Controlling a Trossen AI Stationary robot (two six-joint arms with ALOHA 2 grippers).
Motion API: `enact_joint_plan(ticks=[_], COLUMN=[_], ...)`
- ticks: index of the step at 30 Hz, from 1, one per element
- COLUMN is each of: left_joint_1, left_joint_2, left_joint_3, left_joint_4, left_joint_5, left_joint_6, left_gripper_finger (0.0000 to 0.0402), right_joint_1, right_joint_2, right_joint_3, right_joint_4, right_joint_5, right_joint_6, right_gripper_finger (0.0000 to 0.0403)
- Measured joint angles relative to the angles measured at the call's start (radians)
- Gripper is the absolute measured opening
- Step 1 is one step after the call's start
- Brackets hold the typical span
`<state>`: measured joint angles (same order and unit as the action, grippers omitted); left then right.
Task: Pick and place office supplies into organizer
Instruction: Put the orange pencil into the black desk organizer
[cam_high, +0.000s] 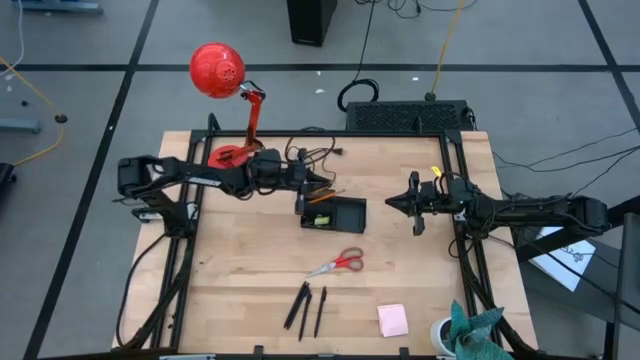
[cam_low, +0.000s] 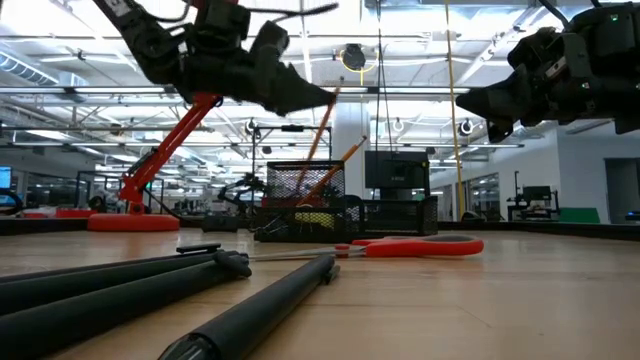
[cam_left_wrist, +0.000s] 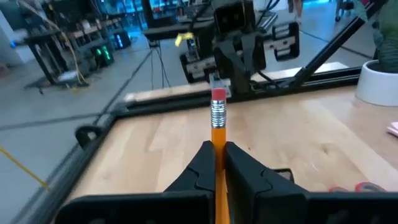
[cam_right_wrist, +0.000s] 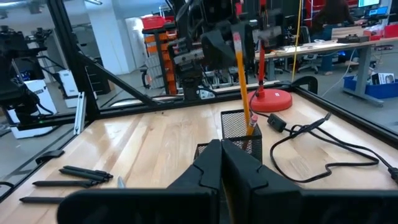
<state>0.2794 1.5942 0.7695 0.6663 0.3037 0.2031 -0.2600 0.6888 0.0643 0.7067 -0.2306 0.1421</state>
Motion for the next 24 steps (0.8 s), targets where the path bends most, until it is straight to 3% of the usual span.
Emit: enact_joint_plan(ticks=[8,24], left_joint_1=[0.000,-0.001], left_joint_2=[0.125,0.137], left_joint_3=[0.014,0.018], left_joint_4=[0.031,-0.067], left_joint_5=[-0.018,-0.024], left_joint_6=[-0.033,-0.015], left_gripper_finger=[0.0010,0.0008], right_joint_1=[0.000,0.000], right_joint_2=[0.000,0.000], right_joint_3=[0.000,0.000], right_joint_4=[0.000,-0.001], right_joint_5=[-0.001,-0.002], right_joint_6=[0.000,-0.008], right_gripper_finger=[0.0004,0.0004])
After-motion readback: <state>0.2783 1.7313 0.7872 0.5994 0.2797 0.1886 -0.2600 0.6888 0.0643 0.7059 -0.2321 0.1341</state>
